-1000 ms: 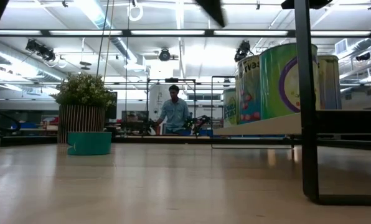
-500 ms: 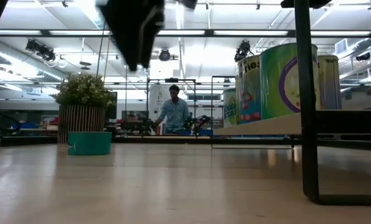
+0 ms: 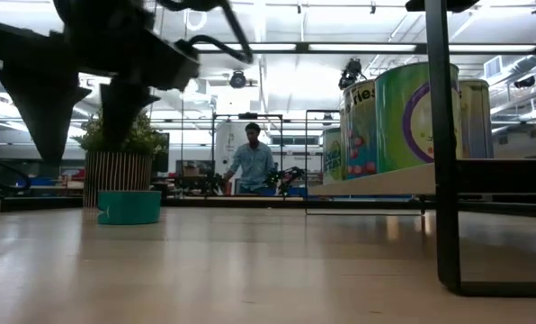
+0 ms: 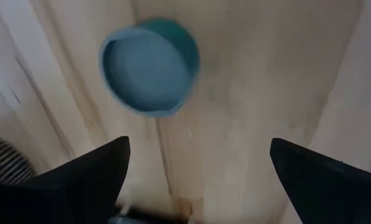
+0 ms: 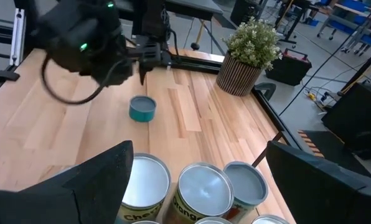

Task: Pick and place cans onto a shelf
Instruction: Put the canned tuna on the shelf, then adjust the canned chicken soup, then return to Home Position

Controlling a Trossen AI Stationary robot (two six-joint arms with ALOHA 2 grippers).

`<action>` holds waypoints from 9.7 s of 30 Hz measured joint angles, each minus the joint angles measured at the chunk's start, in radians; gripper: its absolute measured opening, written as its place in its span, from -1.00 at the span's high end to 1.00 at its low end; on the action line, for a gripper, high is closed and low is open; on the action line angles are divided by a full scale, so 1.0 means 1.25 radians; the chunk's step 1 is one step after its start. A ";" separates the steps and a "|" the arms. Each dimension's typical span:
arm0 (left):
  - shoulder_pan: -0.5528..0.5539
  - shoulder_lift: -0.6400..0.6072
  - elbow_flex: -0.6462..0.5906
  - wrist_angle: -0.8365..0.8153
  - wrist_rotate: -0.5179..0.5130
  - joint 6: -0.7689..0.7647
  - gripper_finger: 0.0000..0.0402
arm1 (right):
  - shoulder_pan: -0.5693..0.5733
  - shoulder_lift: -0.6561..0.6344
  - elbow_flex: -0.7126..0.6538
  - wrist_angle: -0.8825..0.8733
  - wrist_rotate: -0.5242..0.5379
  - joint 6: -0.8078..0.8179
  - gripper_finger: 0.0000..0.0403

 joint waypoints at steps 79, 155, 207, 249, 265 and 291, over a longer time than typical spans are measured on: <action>0.059 0.198 0.238 0.690 0.171 0.401 -0.49 | -0.001 0.000 0.000 0.047 -0.008 -0.038 -0.86; 0.064 0.199 0.237 0.729 0.222 0.258 -0.95 | -0.001 0.000 0.000 0.052 -0.008 -0.035 -0.86; -0.011 0.198 0.313 0.519 -0.176 0.270 -0.95 | -0.001 0.000 0.000 0.040 -0.062 -0.026 -0.86; 0.001 0.079 0.313 0.382 -0.237 0.210 -0.95 | 0.095 0.287 0.000 0.005 -0.089 -0.342 -0.86; 0.001 0.046 0.313 0.388 -0.246 0.190 -0.95 | 0.105 0.419 0.000 0.075 0.031 -0.477 -0.86; -0.028 0.037 0.289 0.400 -0.247 0.212 -0.95 | 0.288 0.215 -0.043 0.068 0.224 -0.271 -0.85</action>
